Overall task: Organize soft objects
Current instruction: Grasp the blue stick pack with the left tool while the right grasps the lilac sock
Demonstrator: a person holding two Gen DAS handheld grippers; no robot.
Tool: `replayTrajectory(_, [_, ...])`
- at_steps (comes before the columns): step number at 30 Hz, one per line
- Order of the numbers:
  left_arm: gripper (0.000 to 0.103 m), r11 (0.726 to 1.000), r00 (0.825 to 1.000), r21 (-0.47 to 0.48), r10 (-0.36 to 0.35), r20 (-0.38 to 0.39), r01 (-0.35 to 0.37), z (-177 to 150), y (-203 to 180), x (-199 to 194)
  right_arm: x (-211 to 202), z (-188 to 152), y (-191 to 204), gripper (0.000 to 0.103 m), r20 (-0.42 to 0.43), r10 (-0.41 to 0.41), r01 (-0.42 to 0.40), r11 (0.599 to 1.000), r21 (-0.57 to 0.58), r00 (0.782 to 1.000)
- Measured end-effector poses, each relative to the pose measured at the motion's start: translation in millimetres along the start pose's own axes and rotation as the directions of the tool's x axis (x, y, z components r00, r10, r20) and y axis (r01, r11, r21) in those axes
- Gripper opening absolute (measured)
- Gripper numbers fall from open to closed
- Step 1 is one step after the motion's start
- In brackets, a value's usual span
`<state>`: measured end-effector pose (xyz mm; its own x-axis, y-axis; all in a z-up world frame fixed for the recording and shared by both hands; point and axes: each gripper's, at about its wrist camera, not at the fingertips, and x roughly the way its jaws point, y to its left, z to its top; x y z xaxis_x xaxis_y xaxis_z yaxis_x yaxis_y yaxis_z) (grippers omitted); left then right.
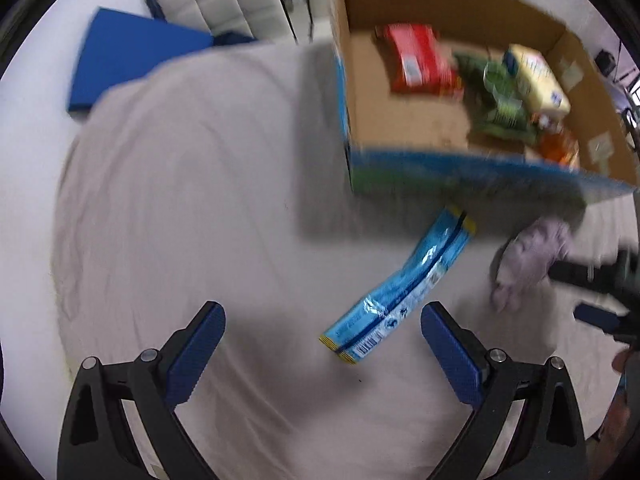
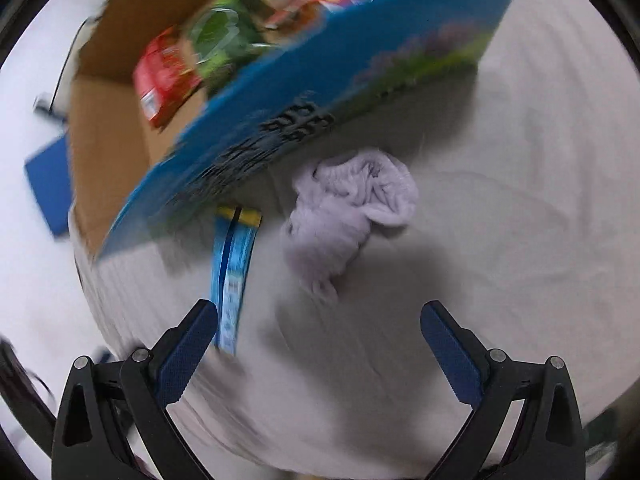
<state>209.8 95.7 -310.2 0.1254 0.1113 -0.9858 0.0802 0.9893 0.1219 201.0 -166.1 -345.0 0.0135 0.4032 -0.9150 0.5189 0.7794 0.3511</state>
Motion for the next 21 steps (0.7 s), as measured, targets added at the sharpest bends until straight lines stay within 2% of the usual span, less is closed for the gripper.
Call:
replayTrajectory(3, [0.100,1.000,0.999,0.012,-0.010,-0.045,0.010,-0.4,-5.7,20.5,20.1,9.2,-5.1,0.094,0.011,0.042,-0.043,0.996,0.079,0.999])
replayTrajectory(5, [0.100,0.999,0.997,0.021,-0.033,-0.069,0.035,1.5,-10.7,32.0,32.9,15.3,-5.0,0.064,0.001,0.053,-0.053,0.995,0.079,0.999])
replayTrajectory(6, [0.100,0.999,0.996,0.025,-0.038,-0.082,0.041,2.0,-13.4,37.6,37.5,17.5,-4.6,0.061,-0.014,0.042,-0.041,0.996,0.074,0.999])
replayTrajectory(7, [0.100,0.998,0.995,0.034,-0.045,-0.092,0.048,3.2,-16.8,42.4,38.2,17.9,-5.5,0.053,-0.009,0.028,-0.028,0.998,0.063,1.000])
replayTrajectory(10, [0.100,0.995,0.992,0.079,-0.053,-0.117,0.062,8.2,-30.5,56.8,36.0,14.1,-2.8,0.049,-0.046,-0.033,0.032,0.999,-0.027,0.998])
replayTrajectory(12, [0.100,0.990,0.988,0.117,-0.061,-0.139,0.078,10.8,-41.6,66.2,34.7,7.9,1.1,0.049,-0.076,-0.145,0.133,0.981,-0.142,0.987])
replayTrajectory(14, [0.093,0.985,0.985,0.152,-0.059,-0.161,0.084,11.6,-53.8,75.8,31.7,-1.3,2.8,0.049,-0.074,-0.249,0.221,0.936,-0.273,0.966])
replayTrajectory(15, [0.081,0.982,0.983,0.165,-0.058,-0.176,0.088,11.2,-59.2,80.3,30.3,-7.0,3.5,0.049,-0.066,-0.316,0.275,0.896,-0.349,0.947])
replayTrajectory(16, [0.064,0.979,0.980,0.183,-0.050,-0.194,0.086,9.6,-66.3,86.3,28.6,-12.4,2.1,0.049,-0.059,-0.360,0.308,0.863,-0.401,0.931])
replayTrajectory(18, [0.056,0.980,0.982,0.182,-0.050,-0.182,0.083,6.4,-72.6,85.3,25.1,-20.7,-4.1,0.049,-0.069,-0.411,0.336,0.821,-0.462,0.909])
replayTrajectory(19, [0.047,0.980,0.981,0.179,-0.057,-0.185,0.090,5.2,-74.3,84.2,23.9,-23.7,-8.7,0.049,-0.075,-0.418,0.338,0.816,-0.469,0.905])
replayTrajectory(21, [0.043,0.988,0.977,0.127,-0.063,-0.204,0.090,-0.8,-73.2,82.9,22.1,-26.2,-17.8,0.050,-0.097,-0.415,0.326,0.821,-0.468,0.905])
